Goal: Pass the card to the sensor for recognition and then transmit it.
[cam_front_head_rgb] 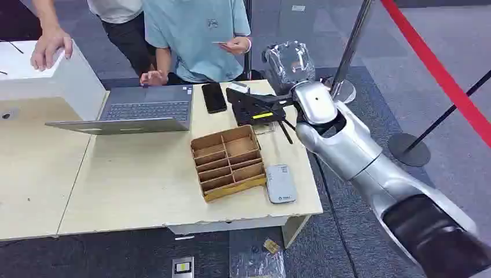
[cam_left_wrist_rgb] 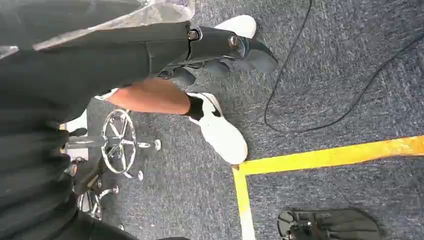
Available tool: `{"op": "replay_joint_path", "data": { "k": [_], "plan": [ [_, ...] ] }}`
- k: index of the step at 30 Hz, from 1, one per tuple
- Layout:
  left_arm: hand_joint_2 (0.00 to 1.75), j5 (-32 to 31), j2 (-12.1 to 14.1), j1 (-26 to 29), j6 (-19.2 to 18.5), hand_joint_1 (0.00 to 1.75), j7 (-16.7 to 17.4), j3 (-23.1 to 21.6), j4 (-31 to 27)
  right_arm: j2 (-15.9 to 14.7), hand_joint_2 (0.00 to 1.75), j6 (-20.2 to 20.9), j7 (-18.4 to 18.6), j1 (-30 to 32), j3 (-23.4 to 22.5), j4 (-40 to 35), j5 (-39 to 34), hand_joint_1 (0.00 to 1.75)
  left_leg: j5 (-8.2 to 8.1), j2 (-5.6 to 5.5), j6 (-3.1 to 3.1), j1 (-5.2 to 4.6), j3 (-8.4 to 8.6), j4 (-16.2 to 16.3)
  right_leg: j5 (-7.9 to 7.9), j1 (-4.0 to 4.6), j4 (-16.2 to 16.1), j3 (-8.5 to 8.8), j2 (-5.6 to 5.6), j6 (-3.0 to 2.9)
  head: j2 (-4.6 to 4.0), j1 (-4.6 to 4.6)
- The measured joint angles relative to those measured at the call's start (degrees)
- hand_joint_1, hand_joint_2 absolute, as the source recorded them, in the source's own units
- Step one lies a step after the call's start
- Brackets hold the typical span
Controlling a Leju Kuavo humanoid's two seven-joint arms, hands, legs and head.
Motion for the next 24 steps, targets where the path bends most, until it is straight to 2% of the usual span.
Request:
{"op": "replay_joint_path", "data": {
  "k": [1,5,7,8,10,11,12,13,14,15,16,17,18,19,20,21,22,24],
  "plan": [
    [1.75,0.0,0.0,0.0,0.0,0.00,0.0,-0.2,0.0,0.0,1.75,0.2,-0.1,0.0,0.0,0.0,-0.4,0.05,0.00,0.00,0.00,0.00,0.00,0.0,0.00,0.00,0.0,0.00,0.00,0.00,0.00,0.00],
    [1.75,0.0,0.0,0.0,0.0,0.00,0.0,-0.5,0.0,0.0,1.75,-0.2,-0.3,0.1,0.0,0.0,-0.3,0.05,0.00,0.00,0.00,0.00,0.00,0.0,0.00,0.00,0.0,0.00,0.00,0.00,0.00,0.00],
    [1.75,0.0,0.0,0.0,0.0,0.00,0.0,-0.7,0.0,0.0,1.75,-0.3,-0.3,0.1,0.0,0.0,-0.2,0.00,0.00,0.00,0.00,0.00,0.00,0.0,0.00,0.00,0.0,0.00,0.00,0.00,0.00,0.00],
    [1.75,0.0,0.0,0.0,0.0,0.00,0.0,-0.7,0.0,0.0,1.75,-0.3,-0.3,0.1,0.0,0.0,-0.2,1.68,0.00,0.00,0.00,0.00,0.00,0.0,0.00,0.00,0.0,0.00,0.00,0.00,0.00,0.00],
    [1.75,0.0,0.0,0.0,0.0,0.00,0.0,-0.8,0.0,0.0,1.75,-0.3,-0.3,0.1,0.0,0.0,-0.2,1.75,0.00,0.00,0.00,0.00,0.00,0.0,0.00,0.00,0.0,0.00,0.00,0.00,0.00,0.00],
    [1.75,0.0,0.0,0.0,0.0,0.00,0.0,-0.8,0.0,0.0,1.75,-0.2,-0.4,0.1,0.0,0.0,-0.2,1.34,0.00,0.00,0.00,0.00,0.01,0.0,0.00,0.00,0.0,0.00,0.00,0.00,0.00,0.00],
    [1.75,0.1,0.0,0.0,0.0,0.00,0.0,-0.8,0.0,0.0,1.75,0.0,-0.5,0.1,0.0,0.1,-0.3,0.02,0.00,0.00,0.00,0.00,0.00,0.0,0.00,0.00,0.0,0.00,0.00,0.00,0.00,0.00],
    [1.75,0.2,0.0,0.0,0.0,0.00,0.0,-0.8,0.0,0.0,1.75,0.0,-0.5,0.1,0.0,0.1,-0.3,0.23,0.00,0.00,0.00,0.00,0.00,0.0,0.00,0.00,0.0,0.00,0.00,0.00,0.00,0.00],
    [1.75,0.3,0.0,0.0,0.0,0.00,0.0,-0.8,0.0,0.0,1.75,-0.1,-0.5,0.1,0.0,0.1,-0.3,0.58,0.00,0.00,0.00,0.00,0.00,0.0,0.00,0.00,0.0,0.00,0.00,0.00,0.00,0.00],
    [1.75,0.4,0.0,0.0,0.0,0.00,0.0,-0.9,0.0,0.0,1.75,-0.3,-0.5,0.1,0.0,0.1,-0.3,0.37,0.00,0.00,0.00,0.00,0.01,0.0,0.00,0.00,0.0,0.00,0.00,0.00,0.00,0.00],
    [1.75,0.5,0.0,0.0,0.0,0.00,0.0,-0.9,0.0,0.0,1.75,-0.4,-0.5,0.2,0.0,0.1,-0.2,0.00,0.00,0.00,0.00,0.00,0.01,0.0,0.00,0.00,0.0,0.00,0.00,0.00,0.00,0.00],
    [1.75,0.7,0.0,0.0,0.1,0.00,0.0,-0.9,0.0,0.0,1.75,-0.3,-0.5,0.2,0.0,0.1,-0.2,0.38,0.00,0.00,0.00,0.00,0.01,0.0,0.00,0.00,0.0,0.00,0.00,0.00,0.00,0.00],
    [1.75,0.8,0.0,0.0,0.1,0.00,0.0,-0.9,0.0,0.0,1.75,-0.3,-0.5,0.2,0.0,0.1,-0.2,1.71,0.00,0.00,0.00,0.00,0.01,0.0,0.00,0.00,0.0,0.00,0.00,0.00,0.00,0.00],
    [1.75,0.9,0.0,0.0,0.1,0.00,-0.1,-0.9,0.0,0.0,1.75,-0.2,-0.5,0.2,0.0,0.1,-0.2,1.45,0.00,0.00,0.00,0.00,0.00,0.0,0.00,0.00,0.0,0.00,0.00,0.00,0.00,0.00],
    [1.75,0.9,0.0,0.0,0.1,0.00,0.0,-0.9,0.0,-0.1,1.75,-0.1,-0.5,0.2,0.0,0.1,-0.2,0.19,0.00,0.00,0.00,0.00,0.00,0.0,0.00,0.00,0.0,0.00,0.00,0.00,0.00,0.00],
    [1.75,1.0,0.0,0.0,0.1,0.00,-0.1,-1.0,0.0,-0.1,1.75,0.0,-0.5,0.3,0.0,0.1,-0.3,0.16,0.00,0.00,0.00,0.00,0.00,0.0,0.00,0.00,0.0,0.00,0.00,0.00,0.00,0.00],
    [1.75,1.1,0.0,-0.1,0.1,0.00,-0.1,-1.1,0.0,-0.1,1.75,0.2,-0.5,0.3,0.0,0.1,-0.3,1.75,0.00,0.00,0.00,0.00,0.00,0.0,0.00,0.00,0.0,-0.01,0.00,0.00,0.00,0.00],
    [1.75,1.2,0.0,-0.1,0.1,0.00,-0.2,-1.2,0.0,-0.1,1.75,0.2,-0.5,0.4,0.0,0.1,-0.3,1.75,0.00,0.00,0.00,0.00,0.00,0.0,0.00,0.00,0.0,-0.01,0.00,0.00,0.00,0.00]
  ]
}}
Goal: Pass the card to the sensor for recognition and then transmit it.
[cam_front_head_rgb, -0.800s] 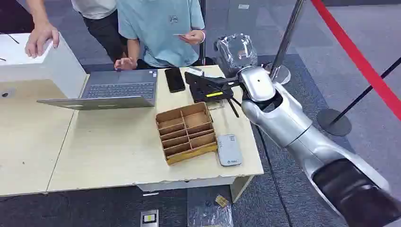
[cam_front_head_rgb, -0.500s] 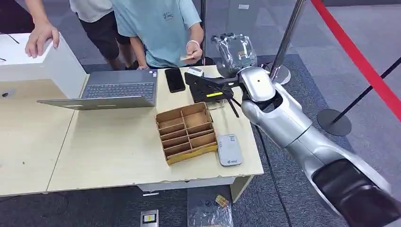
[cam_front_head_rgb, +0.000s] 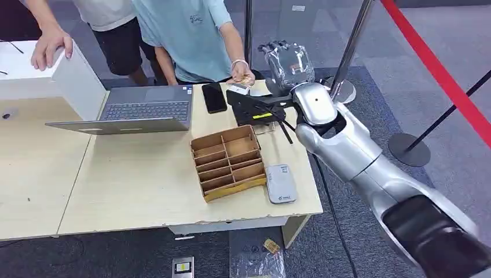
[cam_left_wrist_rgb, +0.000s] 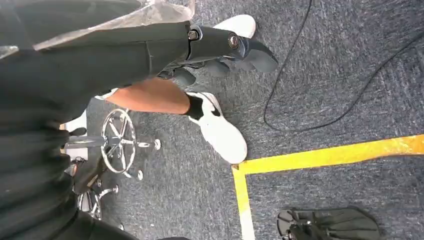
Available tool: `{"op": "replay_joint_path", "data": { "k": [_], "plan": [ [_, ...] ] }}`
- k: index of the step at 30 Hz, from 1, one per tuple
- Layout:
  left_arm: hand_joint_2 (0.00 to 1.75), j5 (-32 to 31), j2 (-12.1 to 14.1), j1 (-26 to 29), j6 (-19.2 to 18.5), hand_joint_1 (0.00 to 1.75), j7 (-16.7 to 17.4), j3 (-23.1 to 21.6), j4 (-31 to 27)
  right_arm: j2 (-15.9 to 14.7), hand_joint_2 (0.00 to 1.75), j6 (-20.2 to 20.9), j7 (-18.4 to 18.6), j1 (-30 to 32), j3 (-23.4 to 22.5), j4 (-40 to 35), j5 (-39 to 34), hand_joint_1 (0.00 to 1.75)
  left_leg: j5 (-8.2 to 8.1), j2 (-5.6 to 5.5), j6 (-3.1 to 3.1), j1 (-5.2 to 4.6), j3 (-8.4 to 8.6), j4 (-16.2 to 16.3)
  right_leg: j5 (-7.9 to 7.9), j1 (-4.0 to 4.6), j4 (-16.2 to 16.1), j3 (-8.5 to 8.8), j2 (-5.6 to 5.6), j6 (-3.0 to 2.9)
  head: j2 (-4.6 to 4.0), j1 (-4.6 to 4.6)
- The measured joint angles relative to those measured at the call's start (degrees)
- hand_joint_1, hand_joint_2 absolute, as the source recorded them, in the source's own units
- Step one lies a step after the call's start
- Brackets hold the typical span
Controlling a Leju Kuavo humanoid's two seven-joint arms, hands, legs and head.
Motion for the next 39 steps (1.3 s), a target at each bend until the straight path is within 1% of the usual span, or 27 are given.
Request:
{"op": "replay_joint_path", "data": {
  "k": [1,2,3,4,12,13,14,15,16,17,18,19,20,27,29,30,32,39],
  "plan": [
    [1.75,0.0,0.0,0.0,0.0,0.00,0.0,0.0,0.0,0.0,1.75,0.0,0.0,0.0,0.0,0.0,0.0,0.72,0.00,0.00,0.00,0.00,0.00,0.0,0.00,0.00,0.0,0.00,0.00,0.00,0.00,0.00],
    [1.75,0.0,0.0,0.0,0.0,0.00,0.0,0.0,0.0,0.0,1.75,0.0,0.0,0.1,0.0,0.0,0.0,0.02,0.00,0.00,0.00,0.00,0.00,0.0,0.00,0.00,0.0,0.00,0.00,0.00,0.00,0.00],
    [1.75,0.1,0.0,0.0,0.0,0.00,0.0,0.0,0.0,0.0,1.75,0.1,0.0,0.1,0.0,0.0,0.0,0.21,0.00,0.00,0.00,0.00,0.00,0.0,0.00,0.00,0.0,0.00,0.00,0.00,0.00,0.00],
    [1.75,0.1,0.0,0.0,0.0,0.00,0.0,-0.1,0.0,0.0,1.75,0.1,0.0,0.1,0.0,0.0,0.0,1.75,0.00,0.00,0.00,0.00,0.00,0.0,0.00,0.00,0.0,0.00,0.00,0.00,0.00,0.00],
    [1.75,0.4,0.0,-0.1,0.0,0.00,0.1,-0.4,0.0,0.3,1.75,-0.3,-0.5,1.1,0.1,0.3,-0.1,1.75,0.00,-0.01,0.00,0.00,-0.01,0.0,0.00,0.00,0.0,0.01,0.00,0.00,0.00,0.00],
    [1.75,0.4,0.0,-0.1,0.0,0.00,0.1,-0.5,0.0,0.3,1.75,-0.3,-0.5,1.2,0.1,0.3,-0.1,0.09,0.00,-0.01,0.00,0.00,-0.02,0.0,0.00,0.00,0.0,0.00,0.00,0.00,0.00,0.00],
    [1.75,0.4,0.0,-0.1,0.0,0.00,0.1,-0.6,0.0,0.4,1.75,-0.3,-0.5,1.2,0.2,0.3,-0.1,0.09,0.00,-0.01,0.00,0.00,-0.01,0.0,0.00,0.00,0.0,0.00,0.00,0.00,0.00,0.00],
    [1.75,0.5,0.0,-0.1,0.0,0.00,0.1,-0.7,0.0,0.4,1.75,-0.3,-0.5,1.2,0.2,0.3,-0.1,1.40,0.00,0.00,0.00,0.00,-0.01,0.0,0.00,0.00,0.0,0.00,0.00,0.00,0.00,0.00],
    [1.75,0.5,0.0,-0.1,0.0,0.00,0.1,-0.7,0.0,0.4,1.75,-0.5,-0.5,1.2,0.2,0.3,0.0,1.34,0.00,0.00,0.00,0.00,-0.01,0.0,0.00,0.00,0.0,0.00,0.00,0.00,0.00,0.00],
    [1.75,0.5,0.0,-0.1,0.0,0.00,0.1,-0.8,0.0,0.4,1.75,-0.9,-0.6,1.3,0.2,0.3,0.0,0.31,0.00,0.00,0.00,0.00,-0.01,0.0,0.00,0.00,0.0,0.00,0.00,0.00,0.00,0.00],
    [1.75,0.5,0.0,-0.1,0.0,0.00,0.1,-0.9,0.0,0.5,1.75,-1.0,-0.7,1.4,0.3,0.4,0.0,0.02,0.00,0.00,0.00,0.00,-0.01,0.0,0.00,0.00,0.0,0.00,0.00,0.00,0.00,0.00],
    [1.75,0.5,0.0,-0.1,0.0,0.00,0.1,-1.0,0.0,0.6,1.75,-1.0,-0.9,1.6,0.3,0.5,-0.1,0.23,0.00,0.00,0.00,0.00,-0.01,0.0,0.00,0.00,0.0,0.01,0.00,0.00,0.00,0.00],
    [1.75,0.5,0.0,-0.1,0.0,0.00,0.1,-1.0,0.0,0.7,1.75,-1.2,-1.2,1.8,0.4,0.7,-0.1,0.35,0.00,-0.01,0.00,0.00,-0.02,0.0,0.00,0.00,0.0,0.01,0.00,0.00,0.00,-0.02],
    [1.75,0.7,0.0,-0.2,0.0,0.00,0.3,-1.0,0.0,2.5,1.75,-3.4,-2.4,4.0,0.5,1.8,0.2,0.33,0.00,-0.01,0.00,0.01,-0.02,0.0,0.00,0.01,0.0,0.00,0.00,0.00,0.00,0.00],
    [1.75,0.7,0.0,-0.2,0.0,0.00,0.3,-1.1,0.0,3.0,1.75,-3.4,-2.4,4.3,0.6,2.3,0.2,0.10,0.00,-0.01,0.00,0.01,-0.02,0.0,0.00,0.01,0.0,0.00,0.00,0.00,0.00,0.00],
    [1.75,0.7,0.0,-0.2,0.0,0.00,0.3,-1.1,0.0,3.1,1.75,-3.4,-2.4,4.3,0.6,2.4,0.2,0.05,0.00,-0.01,0.00,0.01,-0.03,0.0,0.00,0.01,0.0,0.00,0.00,0.00,0.00,0.00],
    [1.75,0.7,0.0,-0.2,0.1,0.00,0.3,-1.1,0.0,3.5,1.75,-3.4,-2.6,4.4,0.6,2.9,0.3,0.00,0.00,-0.01,0.00,0.01,-0.02,0.0,0.00,0.01,0.0,0.00,0.00,0.00,0.00,0.00],
    [1.75,0.7,0.0,-0.4,0.4,0.00,0.2,-1.6,0.0,5.4,1.75,-3.6,-3.7,5.5,1.5,4.7,1.3,0.00,0.00,-0.01,0.00,0.01,-0.03,0.0,0.00,0.01,0.0,0.00,0.00,0.00,0.00,-0.02]
  ]
}}
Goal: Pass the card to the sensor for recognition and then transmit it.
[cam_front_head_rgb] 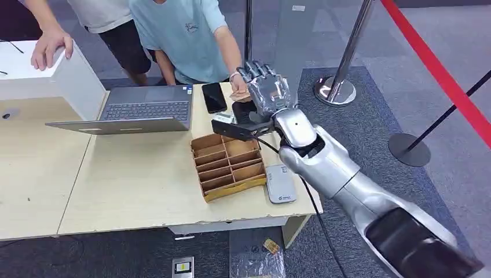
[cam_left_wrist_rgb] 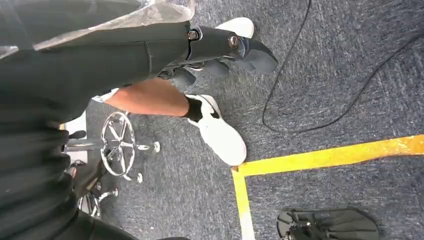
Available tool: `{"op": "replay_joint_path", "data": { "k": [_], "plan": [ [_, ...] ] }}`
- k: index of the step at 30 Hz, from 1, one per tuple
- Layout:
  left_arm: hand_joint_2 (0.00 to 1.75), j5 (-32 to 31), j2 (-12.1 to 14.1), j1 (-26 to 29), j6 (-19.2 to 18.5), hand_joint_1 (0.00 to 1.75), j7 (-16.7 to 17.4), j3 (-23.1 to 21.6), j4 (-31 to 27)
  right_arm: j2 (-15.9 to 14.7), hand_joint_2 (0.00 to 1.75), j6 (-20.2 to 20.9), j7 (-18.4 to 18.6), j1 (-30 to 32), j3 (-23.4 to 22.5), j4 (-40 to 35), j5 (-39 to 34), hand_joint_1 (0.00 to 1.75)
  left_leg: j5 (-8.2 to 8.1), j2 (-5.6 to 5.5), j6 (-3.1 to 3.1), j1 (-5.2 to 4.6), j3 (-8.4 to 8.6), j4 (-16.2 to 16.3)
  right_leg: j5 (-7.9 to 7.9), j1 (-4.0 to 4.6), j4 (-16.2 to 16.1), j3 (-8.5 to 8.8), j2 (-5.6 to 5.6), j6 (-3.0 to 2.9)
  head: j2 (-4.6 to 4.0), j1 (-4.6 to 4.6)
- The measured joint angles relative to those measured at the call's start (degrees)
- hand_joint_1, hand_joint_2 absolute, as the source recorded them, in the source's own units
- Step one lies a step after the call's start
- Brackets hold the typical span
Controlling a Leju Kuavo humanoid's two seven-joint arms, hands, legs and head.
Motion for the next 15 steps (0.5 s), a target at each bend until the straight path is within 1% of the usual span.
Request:
{"op": "replay_joint_path", "data": {
  "k": [4,5,6,7,15],
  "plan": [
    [1.75,0.0,0.0,-0.1,0.0,0.00,0.0,-0.4,0.0,1.0,1.75,-0.5,-0.5,0.6,0.4,1.3,0.1,0.02,0.00,0.00,0.00,0.00,0.00,0.0,0.00,0.00,0.0,-0.01,0.00,0.00,0.00,0.02],
    [1.75,0.0,0.0,-0.1,0.0,0.00,0.0,-0.6,0.0,1.3,1.75,-0.7,-0.6,0.6,0.5,1.7,0.1,0.05,0.00,0.00,0.00,0.00,0.00,0.0,0.00,0.00,0.0,-0.01,0.00,0.00,0.00,0.00],
    [1.75,0.0,0.0,-0.1,0.0,0.00,0.1,-0.7,0.0,1.6,1.75,-0.7,-0.8,0.7,0.5,2.1,0.1,0.40,0.00,0.00,0.00,0.00,0.00,0.0,0.00,0.00,0.0,-0.01,0.00,0.00,0.00,0.02],
    [1.75,0.0,0.0,-0.1,0.0,0.00,0.1,-0.7,0.0,1.7,1.75,-0.9,-1.0,0.8,0.5,2.3,0.1,1.75,0.00,0.00,0.00,0.00,0.00,0.0,0.00,0.00,0.0,-0.01,0.00,0.00,0.00,0.00],
    [1.75,0.4,0.0,-0.1,0.0,0.00,0.1,-1.0,0.0,2.6,1.75,-3.0,-1.9,0.9,0.6,3.7,-0.4,1.75,0.00,0.00,0.00,0.00,-0.01,0.0,0.00,0.00,0.0,-0.01,0.00,0.00,0.00,0.02]
  ]
}}
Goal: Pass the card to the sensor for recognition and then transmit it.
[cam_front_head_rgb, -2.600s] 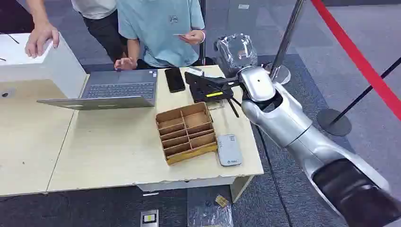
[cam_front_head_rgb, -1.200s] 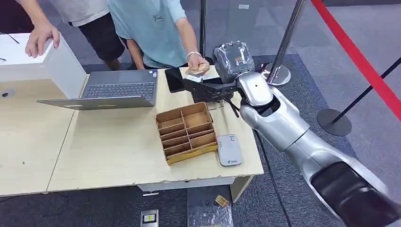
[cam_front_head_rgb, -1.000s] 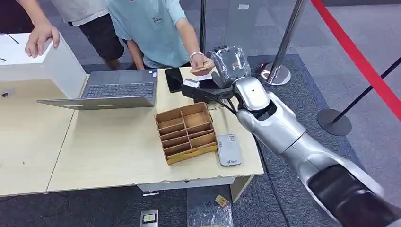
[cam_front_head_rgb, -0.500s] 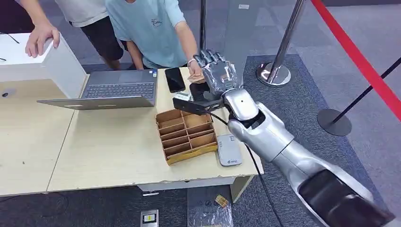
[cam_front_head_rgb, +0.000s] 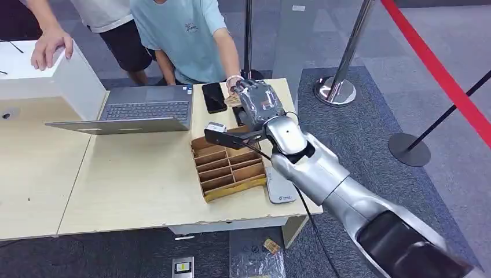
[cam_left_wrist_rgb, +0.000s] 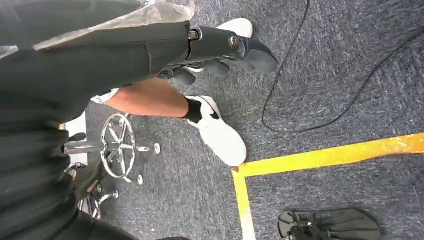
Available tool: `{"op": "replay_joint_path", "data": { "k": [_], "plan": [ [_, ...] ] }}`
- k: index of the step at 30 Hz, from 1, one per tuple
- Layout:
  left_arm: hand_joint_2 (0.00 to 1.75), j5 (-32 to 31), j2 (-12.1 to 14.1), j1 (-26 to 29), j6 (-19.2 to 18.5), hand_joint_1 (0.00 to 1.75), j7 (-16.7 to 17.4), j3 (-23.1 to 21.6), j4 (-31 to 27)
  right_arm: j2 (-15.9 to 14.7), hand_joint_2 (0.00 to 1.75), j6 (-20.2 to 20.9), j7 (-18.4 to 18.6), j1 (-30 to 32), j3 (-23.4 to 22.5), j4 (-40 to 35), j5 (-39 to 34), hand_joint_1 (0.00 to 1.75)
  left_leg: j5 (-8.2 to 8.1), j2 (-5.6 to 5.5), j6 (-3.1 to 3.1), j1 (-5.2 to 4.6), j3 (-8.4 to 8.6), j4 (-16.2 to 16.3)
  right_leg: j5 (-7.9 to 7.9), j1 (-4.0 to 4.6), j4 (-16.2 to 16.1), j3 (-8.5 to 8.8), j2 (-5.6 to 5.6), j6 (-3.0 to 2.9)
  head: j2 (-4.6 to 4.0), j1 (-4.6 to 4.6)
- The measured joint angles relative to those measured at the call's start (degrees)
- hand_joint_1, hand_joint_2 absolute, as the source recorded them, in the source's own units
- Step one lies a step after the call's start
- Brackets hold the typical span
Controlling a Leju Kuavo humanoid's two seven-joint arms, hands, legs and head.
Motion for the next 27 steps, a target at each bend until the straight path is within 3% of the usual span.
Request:
{"op": "replay_joint_path", "data": {
  "k": [7,21,27],
  "plan": [
    [1.75,0.7,0.0,0.0,0.0,0.00,0.4,-0.5,0.0,0.0,1.75,-2.7,-0.2,0.8,-0.2,0.4,0.1,1.75,0.00,0.01,0.00,0.00,0.02,0.0,0.00,0.00,0.0,-0.01,0.00,0.00,0.00,0.00],
    [1.75,1.2,0.0,0.0,0.2,0.00,0.4,-1.4,0.0,-0.3,1.75,-4.1,-0.4,2.6,-0.8,0.4,-1.1,1.75,0.00,0.02,0.00,0.00,0.01,0.0,0.00,0.00,0.0,-0.02,0.00,0.00,0.00,0.00],
    [1.75,2.6,0.0,0.1,0.3,0.00,0.5,-1.4,0.0,-1.9,1.75,-5.1,0.3,4.4,-2.4,-0.5,-3.6,1.75,0.00,0.01,0.00,0.00,0.02,0.0,0.00,0.00,0.0,-0.02,0.00,0.00,0.00,0.00]
  ]
}}
